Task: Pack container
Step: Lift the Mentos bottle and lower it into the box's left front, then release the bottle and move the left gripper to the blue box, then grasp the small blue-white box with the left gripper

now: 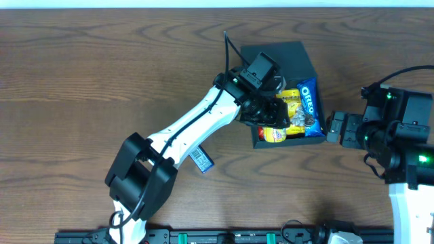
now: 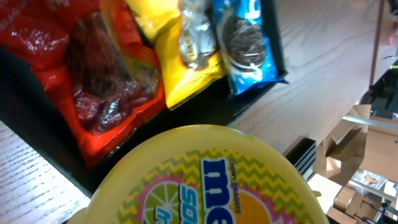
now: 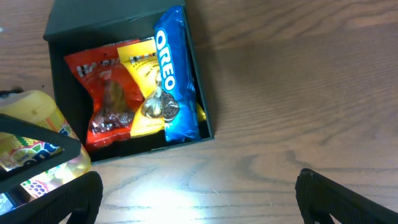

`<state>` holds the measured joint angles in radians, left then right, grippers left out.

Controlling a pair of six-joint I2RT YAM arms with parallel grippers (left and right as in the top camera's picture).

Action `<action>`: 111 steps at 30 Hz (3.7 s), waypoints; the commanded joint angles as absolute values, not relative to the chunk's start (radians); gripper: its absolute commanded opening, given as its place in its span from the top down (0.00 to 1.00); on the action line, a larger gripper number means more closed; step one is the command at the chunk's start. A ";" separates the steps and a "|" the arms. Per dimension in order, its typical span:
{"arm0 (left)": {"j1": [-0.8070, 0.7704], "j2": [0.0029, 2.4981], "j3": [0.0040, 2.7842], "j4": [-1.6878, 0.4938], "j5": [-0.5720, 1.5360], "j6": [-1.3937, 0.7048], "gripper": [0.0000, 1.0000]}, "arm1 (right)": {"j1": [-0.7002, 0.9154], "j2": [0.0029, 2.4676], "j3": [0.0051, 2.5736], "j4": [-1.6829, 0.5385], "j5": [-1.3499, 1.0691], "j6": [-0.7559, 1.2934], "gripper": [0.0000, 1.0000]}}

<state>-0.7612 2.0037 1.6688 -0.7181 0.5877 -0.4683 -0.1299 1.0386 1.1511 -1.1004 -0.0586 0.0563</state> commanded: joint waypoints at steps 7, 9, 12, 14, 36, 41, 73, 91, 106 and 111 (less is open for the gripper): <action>-0.764 2.042 1.692 -0.757 0.509 -0.470 0.94 | -0.137 1.036 1.163 -1.101 -0.053 0.045 0.01; -0.764 2.042 1.692 -0.756 0.500 -0.469 0.94 | -0.137 1.036 1.163 -1.101 -0.053 0.045 0.01; -0.764 2.042 1.692 -0.756 0.472 -0.469 0.94 | -0.137 1.036 1.163 -1.101 -0.053 0.045 0.01; -0.764 2.042 1.692 -0.756 0.460 -0.469 0.92 | -0.137 1.036 1.163 -1.101 -0.054 0.045 0.01; -0.766 2.042 1.691 -0.762 0.429 -0.469 0.26 | -0.137 1.036 1.163 -1.101 -0.057 0.045 0.01; -0.766 2.042 1.691 -0.759 0.404 -0.469 0.23 | -0.137 1.036 1.163 -1.101 -0.057 0.045 0.01; -0.683 1.624 1.578 -1.294 -0.007 -0.499 0.05 | -0.137 1.036 1.163 -1.110 -0.060 0.049 0.01; -0.684 1.464 0.969 -0.818 0.147 -0.990 0.05 | -0.137 1.036 1.163 -1.108 -0.072 0.055 0.01; -0.684 1.638 0.924 -0.699 0.157 -1.063 0.05 | -0.137 1.036 1.163 -1.108 -0.072 0.055 0.01; -0.684 1.668 0.924 -0.673 0.153 -1.063 0.05 | -0.137 1.036 1.163 -1.108 -0.072 0.055 0.01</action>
<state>-0.6834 1.6474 0.9249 -0.6765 0.1577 -1.0512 -0.1299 1.0386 1.1511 -1.1072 -0.0708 0.0566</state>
